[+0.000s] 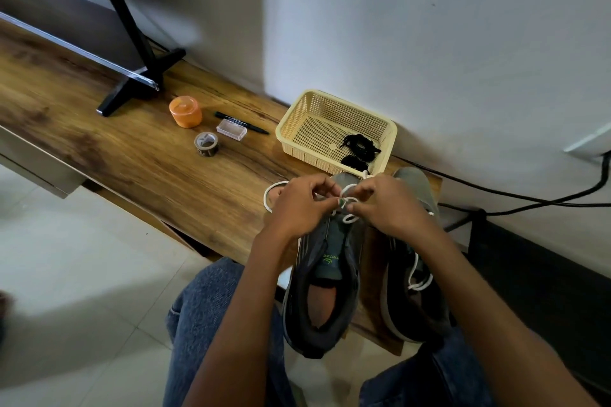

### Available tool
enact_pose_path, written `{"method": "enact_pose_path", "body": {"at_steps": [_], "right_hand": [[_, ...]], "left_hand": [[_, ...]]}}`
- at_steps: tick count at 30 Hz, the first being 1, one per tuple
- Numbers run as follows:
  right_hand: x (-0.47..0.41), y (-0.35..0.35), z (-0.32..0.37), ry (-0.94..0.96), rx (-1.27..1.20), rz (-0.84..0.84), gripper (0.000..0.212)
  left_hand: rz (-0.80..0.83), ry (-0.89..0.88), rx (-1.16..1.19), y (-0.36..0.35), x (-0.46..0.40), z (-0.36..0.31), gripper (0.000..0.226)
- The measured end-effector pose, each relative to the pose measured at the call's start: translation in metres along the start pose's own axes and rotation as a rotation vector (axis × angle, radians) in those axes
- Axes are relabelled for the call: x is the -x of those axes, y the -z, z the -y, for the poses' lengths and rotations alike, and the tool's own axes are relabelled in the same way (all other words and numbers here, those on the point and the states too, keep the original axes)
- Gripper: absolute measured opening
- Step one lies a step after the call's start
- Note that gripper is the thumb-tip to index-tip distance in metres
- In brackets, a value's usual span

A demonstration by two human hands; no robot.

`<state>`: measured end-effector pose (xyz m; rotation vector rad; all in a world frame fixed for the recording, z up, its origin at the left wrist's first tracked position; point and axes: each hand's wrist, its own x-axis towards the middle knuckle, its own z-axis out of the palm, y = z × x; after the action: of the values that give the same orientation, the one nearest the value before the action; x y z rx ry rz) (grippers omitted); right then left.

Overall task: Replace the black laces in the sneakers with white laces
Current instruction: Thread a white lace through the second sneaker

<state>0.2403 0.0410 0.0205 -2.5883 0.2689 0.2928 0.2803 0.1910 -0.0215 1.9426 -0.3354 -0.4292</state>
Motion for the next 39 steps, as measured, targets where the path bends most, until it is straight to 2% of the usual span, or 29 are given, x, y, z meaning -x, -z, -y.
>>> {"method": "enact_pose_path", "body": {"at_steps": [4,9,13,19,22,25,26,29,32,34,36,39], "right_hand": [[0.0,-0.005,-0.004,-0.016,-0.119,-0.07,0.014],[0.003,-0.004,-0.003,-0.023,-0.193,-0.026,0.02],[0.003,-0.002,-0.003,-0.046,-0.221,-0.026,0.018],[0.005,-0.003,-0.004,-0.091,-0.246,-0.099,0.016],[0.007,0.0,-0.004,-0.113,-0.301,-0.187,0.015],[0.012,0.009,-0.004,-0.115,-0.352,-0.174,0.015],[0.014,0.013,-0.004,-0.113,-0.361,-0.161,0.014],[0.021,0.025,-0.006,-0.092,-0.335,-0.171,0.014],[0.026,0.029,-0.006,-0.108,-0.374,-0.257,0.01],[0.026,0.028,-0.002,-0.09,-0.489,-0.235,0.011],[0.025,0.025,0.004,-0.067,-0.621,-0.197,0.015],[0.023,0.02,0.01,-0.081,-0.687,-0.2,0.018]], "left_hand": [[0.014,-0.002,0.086,0.0,0.0,0.0,0.013],[0.035,0.051,0.229,-0.001,-0.001,-0.004,0.021],[0.126,0.09,0.184,-0.001,0.0,-0.004,0.008],[0.223,0.115,0.149,-0.003,0.003,-0.004,0.018],[0.144,0.125,0.042,-0.004,0.002,0.001,0.015],[-0.012,0.066,-0.055,-0.004,0.0,0.0,0.006],[-0.061,0.035,-0.03,-0.004,0.0,-0.001,0.001],[-0.175,-0.011,0.134,-0.003,0.001,-0.009,0.018],[-0.101,-0.039,0.27,-0.003,0.001,-0.014,0.015],[-0.025,-0.071,0.366,-0.007,0.002,-0.017,0.004],[-0.025,-0.115,0.453,-0.01,0.003,-0.02,0.009],[-0.05,-0.133,0.572,-0.011,0.005,-0.028,0.015]]}}
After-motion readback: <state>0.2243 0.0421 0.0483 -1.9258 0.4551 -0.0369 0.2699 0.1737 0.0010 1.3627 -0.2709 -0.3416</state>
